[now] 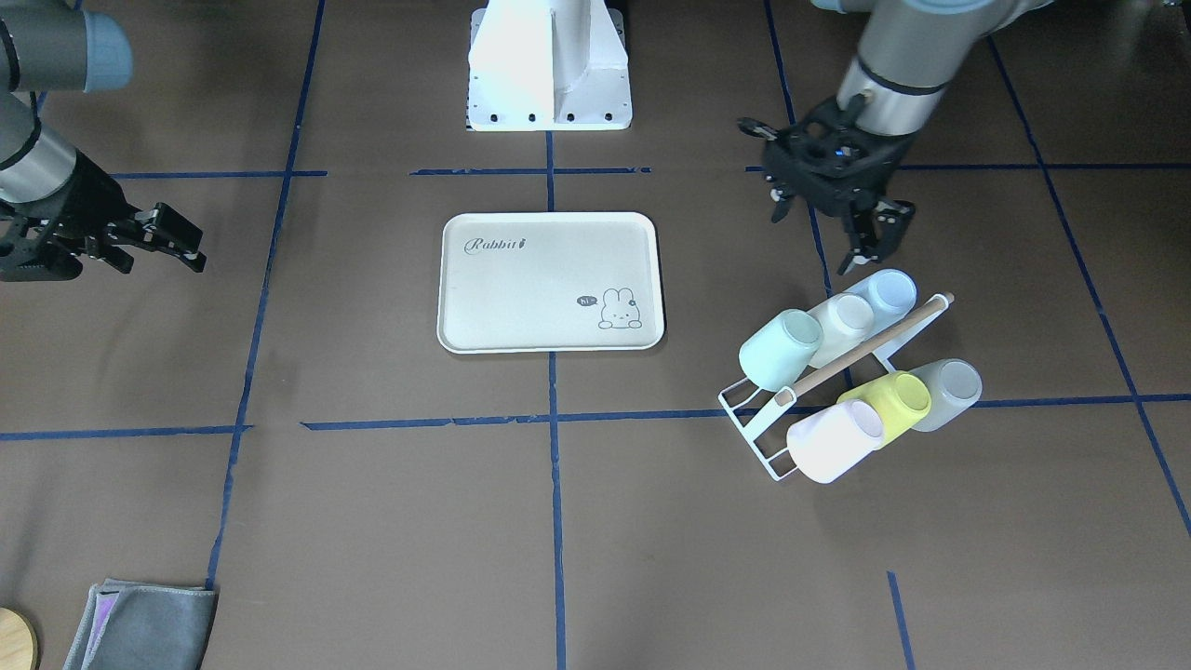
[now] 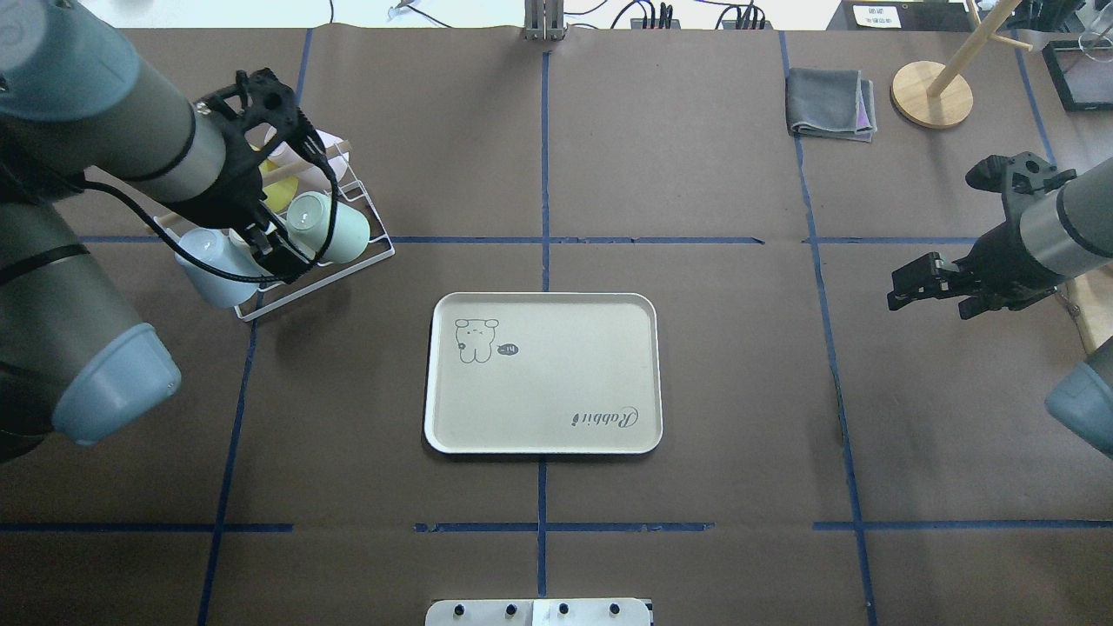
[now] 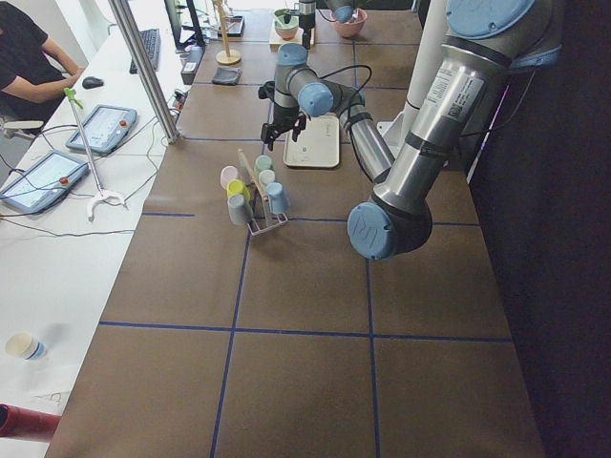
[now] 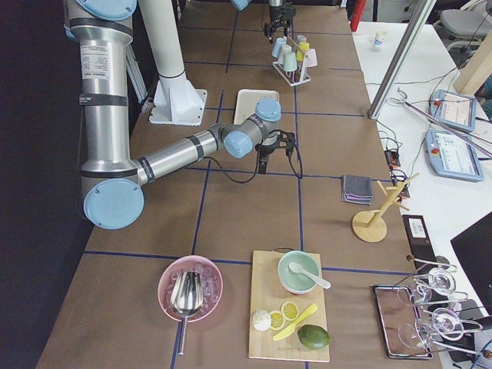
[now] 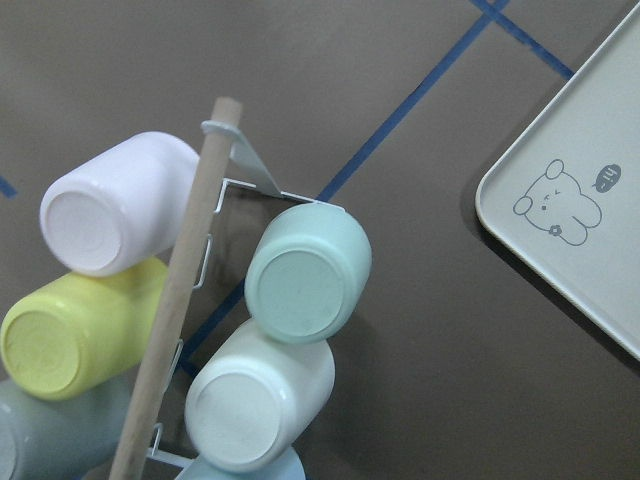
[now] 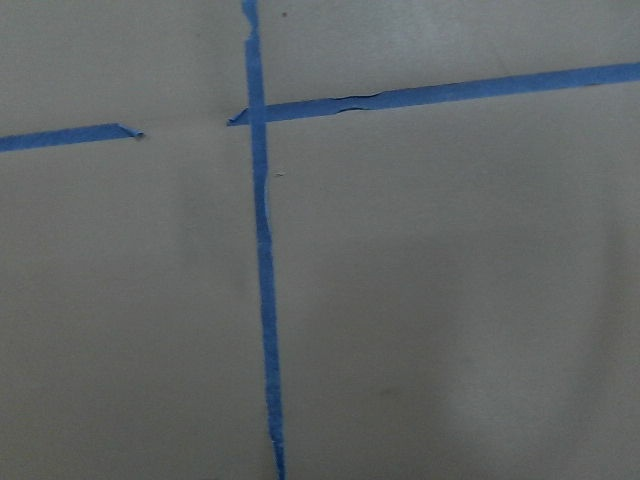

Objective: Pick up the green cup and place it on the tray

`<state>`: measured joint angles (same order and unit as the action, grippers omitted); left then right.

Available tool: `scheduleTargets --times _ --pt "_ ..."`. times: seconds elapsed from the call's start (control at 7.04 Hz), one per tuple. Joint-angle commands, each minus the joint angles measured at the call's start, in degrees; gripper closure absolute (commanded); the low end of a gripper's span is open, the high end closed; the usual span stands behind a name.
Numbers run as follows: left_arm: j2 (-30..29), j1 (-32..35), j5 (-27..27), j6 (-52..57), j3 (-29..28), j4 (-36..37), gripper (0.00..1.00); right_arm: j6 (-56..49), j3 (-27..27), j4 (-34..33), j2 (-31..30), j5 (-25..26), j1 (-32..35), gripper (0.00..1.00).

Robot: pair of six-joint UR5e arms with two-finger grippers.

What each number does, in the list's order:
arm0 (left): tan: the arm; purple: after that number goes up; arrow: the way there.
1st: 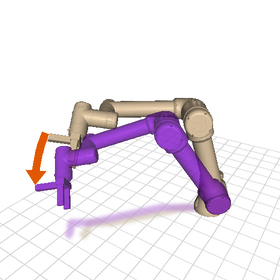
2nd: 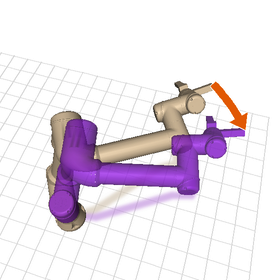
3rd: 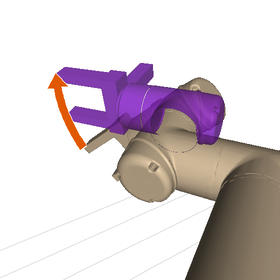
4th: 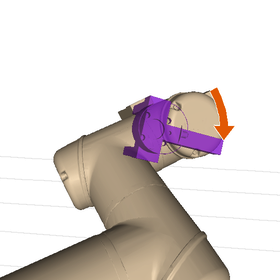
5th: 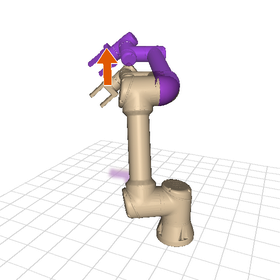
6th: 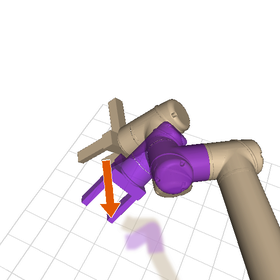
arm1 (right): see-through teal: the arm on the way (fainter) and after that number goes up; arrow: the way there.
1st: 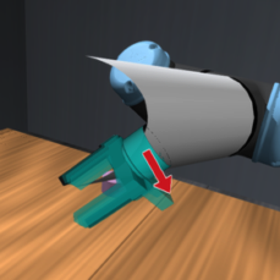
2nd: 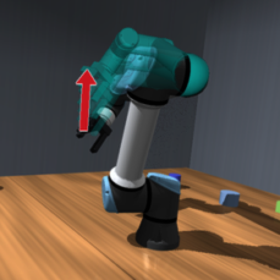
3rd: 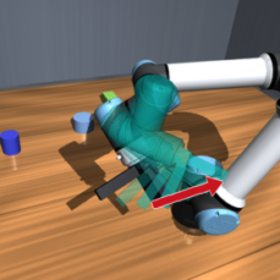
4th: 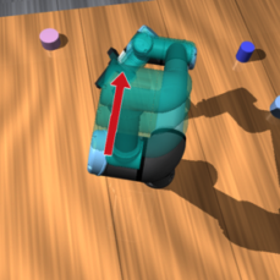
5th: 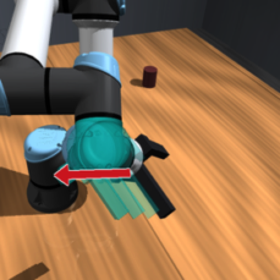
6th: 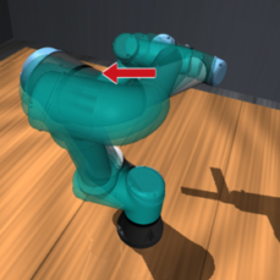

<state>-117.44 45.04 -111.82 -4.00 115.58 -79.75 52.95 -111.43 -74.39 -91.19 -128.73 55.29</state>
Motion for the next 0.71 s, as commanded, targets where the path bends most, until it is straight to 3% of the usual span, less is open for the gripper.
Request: scheduleTargets --times 0.0,0.14,0.28,0.57 --pt "-3.30 -5.29 8.77 2.74 -2.80 1.43 0.01 -7.38 -1.42 -0.06 -5.12 -0.20 4.98 0.00" --pt "-7.50 -7.22 14.99 9.73 -3.51 8.31 0.00 -14.12 -1.07 -0.23 -7.75 -1.25 7.53 0.00" --pt "-8.93 -9.94 22.10 12.76 -4.04 10.65 0.00 -20.11 -0.89 -0.67 -9.78 -2.04 10.86 0.00" --pt "-13.75 -13.13 30.04 21.44 -11.21 12.67 0.00 -26.04 -0.28 -0.76 -12.34 -2.49 13.79 0.00"
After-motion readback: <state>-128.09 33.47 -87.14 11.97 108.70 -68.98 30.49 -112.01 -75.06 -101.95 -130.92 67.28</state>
